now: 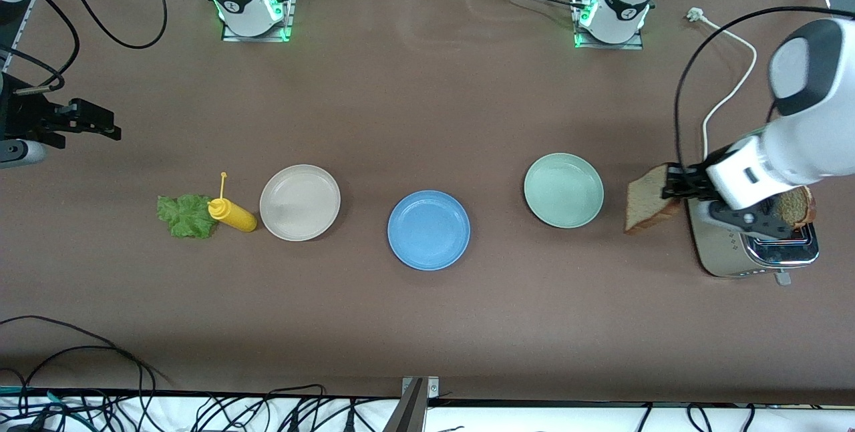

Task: Make sandwich in blue plate with both arms
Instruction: 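Carry the toast slice toward the blue plate with the left gripper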

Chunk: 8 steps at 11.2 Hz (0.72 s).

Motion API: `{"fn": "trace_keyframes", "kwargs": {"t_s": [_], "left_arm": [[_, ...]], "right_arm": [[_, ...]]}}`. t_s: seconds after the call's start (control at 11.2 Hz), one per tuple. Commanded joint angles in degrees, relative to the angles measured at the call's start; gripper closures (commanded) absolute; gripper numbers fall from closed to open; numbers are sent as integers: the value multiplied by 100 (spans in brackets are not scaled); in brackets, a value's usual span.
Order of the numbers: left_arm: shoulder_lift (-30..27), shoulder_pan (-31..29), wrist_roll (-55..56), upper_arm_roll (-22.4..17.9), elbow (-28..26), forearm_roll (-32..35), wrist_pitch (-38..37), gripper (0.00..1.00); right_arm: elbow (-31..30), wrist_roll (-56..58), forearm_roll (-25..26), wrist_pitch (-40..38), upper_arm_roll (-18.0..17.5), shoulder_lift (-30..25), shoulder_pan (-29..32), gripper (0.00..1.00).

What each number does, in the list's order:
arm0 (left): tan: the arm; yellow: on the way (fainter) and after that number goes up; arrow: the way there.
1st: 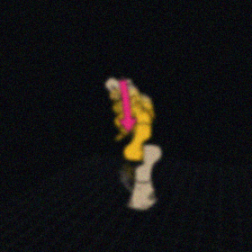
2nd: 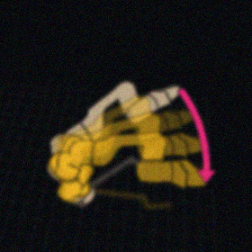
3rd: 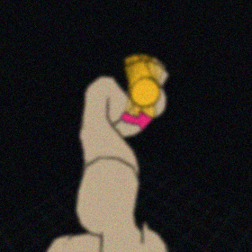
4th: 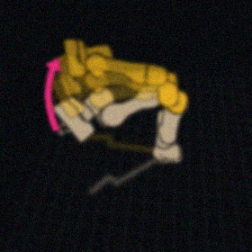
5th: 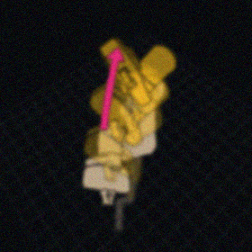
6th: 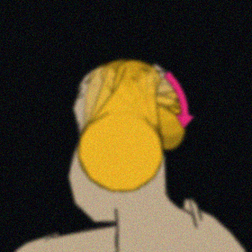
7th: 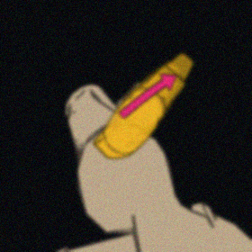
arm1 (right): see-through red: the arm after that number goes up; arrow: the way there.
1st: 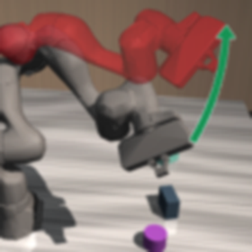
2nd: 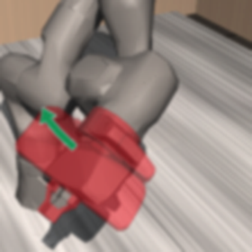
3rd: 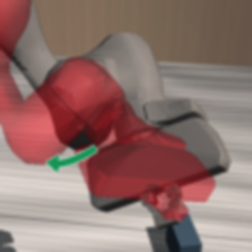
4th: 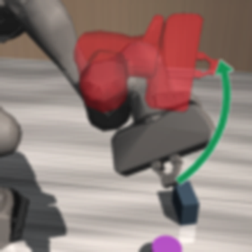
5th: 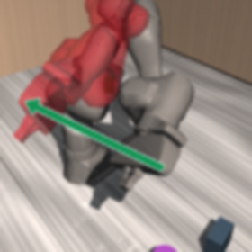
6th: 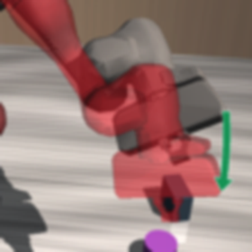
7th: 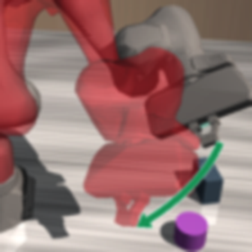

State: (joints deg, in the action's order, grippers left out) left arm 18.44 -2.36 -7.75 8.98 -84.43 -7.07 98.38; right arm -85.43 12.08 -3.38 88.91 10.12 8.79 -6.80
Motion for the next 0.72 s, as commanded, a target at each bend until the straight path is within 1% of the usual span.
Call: {"fn": "trace_keyframes", "kwargs": {"t_s": [0.0, 0.18, 0.36, 0.63], "left_arm": [[326, 59, 729, 594, 137, -181, -3, 100], [756, 60, 809, 1007, 356, -364, 32, 100], [1055, 147, 1229, 1307, 462, -392, 338, 100], [1381, 481, 1696, 1405, 480, -392, 866, 100]], "right_arm": [[-17, 92, 74, 22, 8, -27, 12, 0], [-17, 92, 74, 22, 8, -27, 12, 0], [-17, 136, 74, 22, 8, -27, 12, 0], [-17, 136, 74, 22, 17, -27, 12, 0]]}}
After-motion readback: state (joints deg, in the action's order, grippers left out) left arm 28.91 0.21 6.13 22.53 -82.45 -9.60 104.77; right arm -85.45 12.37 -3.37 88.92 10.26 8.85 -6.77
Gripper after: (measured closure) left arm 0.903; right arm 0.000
